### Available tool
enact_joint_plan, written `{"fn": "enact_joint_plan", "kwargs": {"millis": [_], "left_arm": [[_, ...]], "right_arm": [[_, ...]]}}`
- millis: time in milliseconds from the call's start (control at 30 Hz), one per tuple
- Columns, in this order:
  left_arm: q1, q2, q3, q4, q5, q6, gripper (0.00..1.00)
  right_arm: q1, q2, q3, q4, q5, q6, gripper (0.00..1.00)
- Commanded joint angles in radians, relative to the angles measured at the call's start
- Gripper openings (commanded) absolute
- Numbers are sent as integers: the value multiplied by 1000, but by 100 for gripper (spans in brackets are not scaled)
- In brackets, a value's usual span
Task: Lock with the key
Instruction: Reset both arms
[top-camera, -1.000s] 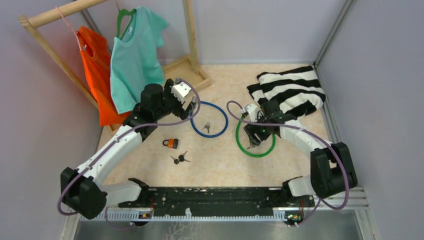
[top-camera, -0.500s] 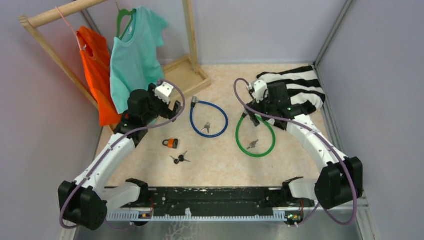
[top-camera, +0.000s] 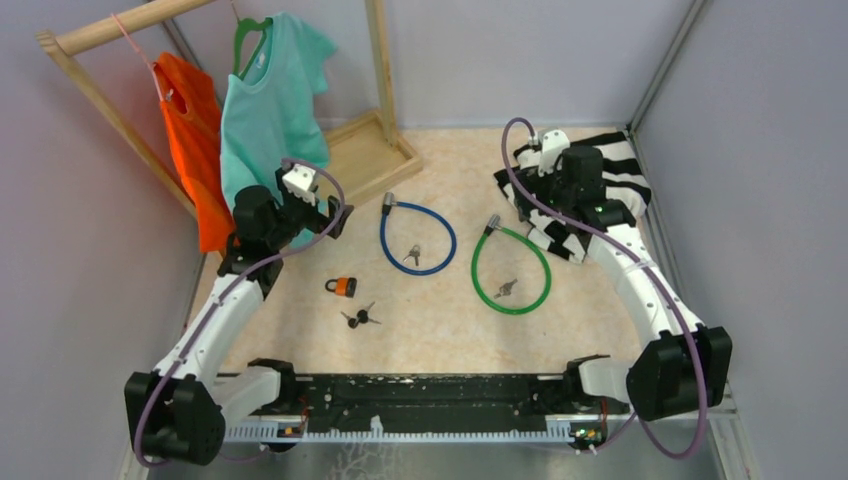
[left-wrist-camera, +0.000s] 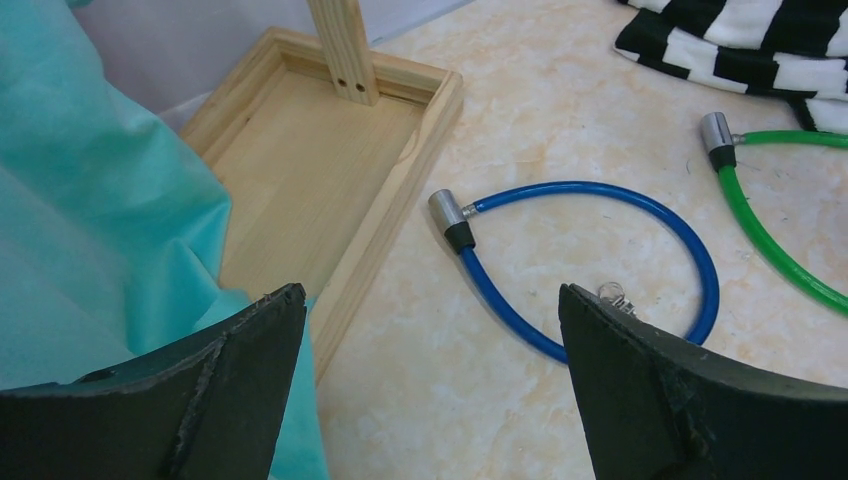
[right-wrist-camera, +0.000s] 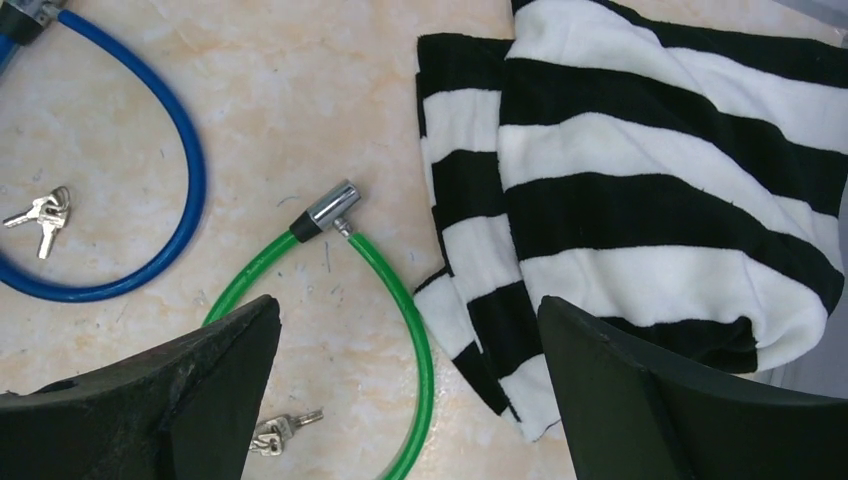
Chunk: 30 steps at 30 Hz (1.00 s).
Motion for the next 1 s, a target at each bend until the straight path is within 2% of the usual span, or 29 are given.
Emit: {"fn": "enact_joint_plan", "kwargs": {"millis": [0,100,267,500,967], "left_arm": [[13,13,-12,112,47,-72,100],[13,-14,-66,189,-18,-64,100],[14,-25,-59,174,-93,-6,100],[13,-52,-46,83,6,-21,100],[13,-108,39,-90,23,-9,100]], "right_arm": [[0,-35,-16,122,-14,11,99],[0,-104,-125,249,23,61,99],[-1,-168,-125,216,33,53,99],[-1,-242,-158,188,33,5,99],[-35,-415,-263,239,64,-10,99]]}}
